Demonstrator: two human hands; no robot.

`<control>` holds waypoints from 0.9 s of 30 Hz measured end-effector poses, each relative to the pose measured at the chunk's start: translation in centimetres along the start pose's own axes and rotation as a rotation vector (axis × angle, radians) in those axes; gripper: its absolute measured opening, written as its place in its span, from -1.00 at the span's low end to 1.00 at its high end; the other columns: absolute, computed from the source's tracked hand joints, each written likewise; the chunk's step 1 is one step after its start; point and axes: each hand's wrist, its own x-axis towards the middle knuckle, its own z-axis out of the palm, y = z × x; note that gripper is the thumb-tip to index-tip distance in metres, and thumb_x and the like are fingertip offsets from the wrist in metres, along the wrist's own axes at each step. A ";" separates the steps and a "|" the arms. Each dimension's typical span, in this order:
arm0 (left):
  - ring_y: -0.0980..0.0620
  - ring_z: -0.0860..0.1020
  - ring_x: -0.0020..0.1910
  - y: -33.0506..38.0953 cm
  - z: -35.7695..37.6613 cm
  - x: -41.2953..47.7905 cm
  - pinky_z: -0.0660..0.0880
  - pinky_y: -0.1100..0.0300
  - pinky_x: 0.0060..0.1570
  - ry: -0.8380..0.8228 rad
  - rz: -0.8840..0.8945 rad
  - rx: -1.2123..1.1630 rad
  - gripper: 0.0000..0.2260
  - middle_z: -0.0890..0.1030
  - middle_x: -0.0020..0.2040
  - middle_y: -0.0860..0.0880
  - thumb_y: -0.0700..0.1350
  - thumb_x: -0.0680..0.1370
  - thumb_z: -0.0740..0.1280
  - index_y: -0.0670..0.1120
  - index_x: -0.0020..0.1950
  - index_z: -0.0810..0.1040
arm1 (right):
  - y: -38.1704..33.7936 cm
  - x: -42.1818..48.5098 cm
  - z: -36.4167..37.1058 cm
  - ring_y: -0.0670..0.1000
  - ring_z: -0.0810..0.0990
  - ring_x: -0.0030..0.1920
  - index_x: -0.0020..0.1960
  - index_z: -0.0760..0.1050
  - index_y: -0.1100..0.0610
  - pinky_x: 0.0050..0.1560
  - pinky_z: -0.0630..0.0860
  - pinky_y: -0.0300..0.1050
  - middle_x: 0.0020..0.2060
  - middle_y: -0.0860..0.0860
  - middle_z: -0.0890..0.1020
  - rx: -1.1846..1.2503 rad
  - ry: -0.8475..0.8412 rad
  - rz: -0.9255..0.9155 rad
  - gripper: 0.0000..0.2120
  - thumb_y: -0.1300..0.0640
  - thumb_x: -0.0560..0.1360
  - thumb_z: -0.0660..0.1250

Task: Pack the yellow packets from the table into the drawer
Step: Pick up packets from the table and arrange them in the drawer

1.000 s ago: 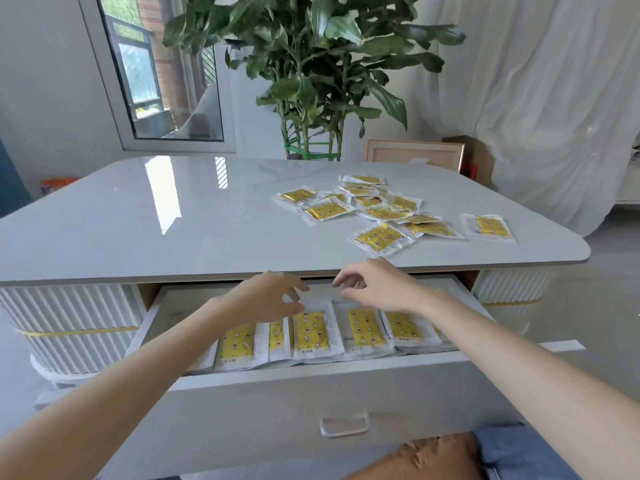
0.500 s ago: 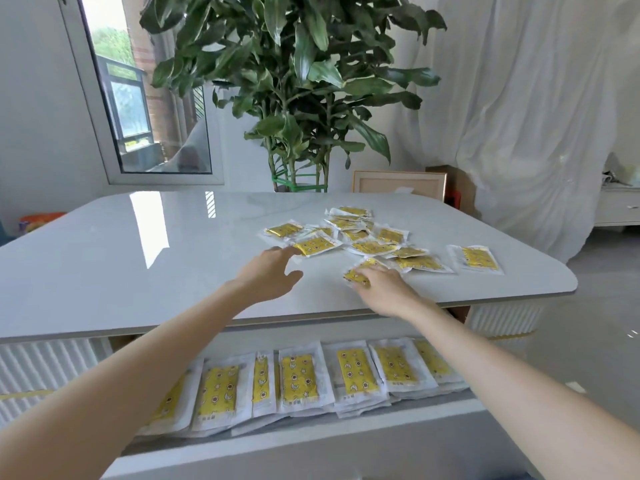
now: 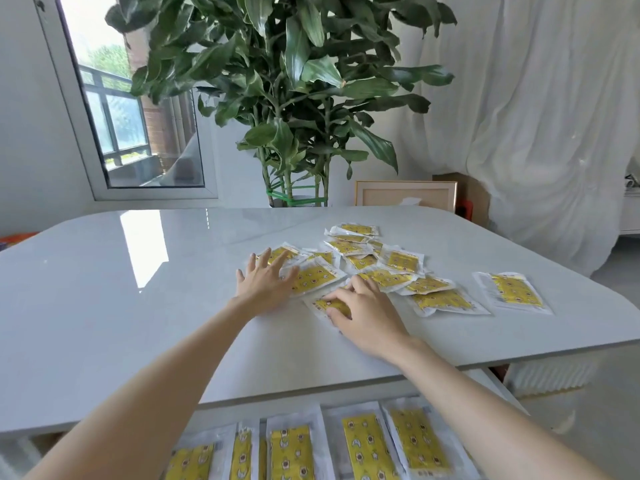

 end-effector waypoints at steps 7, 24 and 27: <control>-0.05 -0.05 0.55 -0.7 1.4 3.2 -0.12 -0.20 0.44 -0.055 0.035 0.179 -0.46 0.02 0.57 0.06 0.35 0.54 -0.09 0.24 0.50 0.10 | 1.0 1.9 1.3 -0.04 0.35 0.12 0.07 0.56 -0.09 0.15 0.27 -0.12 0.02 -0.11 0.43 0.032 0.086 -0.018 -0.81 -0.09 0.53 0.24; -0.01 -0.02 0.54 -4.7 -2.2 -6.3 -0.08 -0.11 0.48 -0.021 -0.001 0.156 -0.54 0.06 0.56 0.06 0.27 0.58 -0.05 0.25 0.48 0.19 | -3.1 -1.1 0.7 -0.10 0.38 0.08 -0.24 0.53 -0.09 -0.03 0.30 -0.24 -0.10 -0.08 0.47 0.293 0.019 0.036 -0.88 -0.05 0.47 0.36; -0.04 0.04 0.53 -5.1 -2.7 -8.7 -0.04 -0.12 0.47 0.027 -0.053 0.135 -0.55 0.12 0.55 0.05 0.26 0.57 -0.02 0.25 0.45 0.25 | -4.2 -1.9 0.1 -0.09 0.43 -0.04 -0.27 0.53 -0.02 -0.15 0.31 -0.29 -0.15 -0.03 0.48 0.312 -0.016 0.050 -0.82 -0.04 0.48 0.36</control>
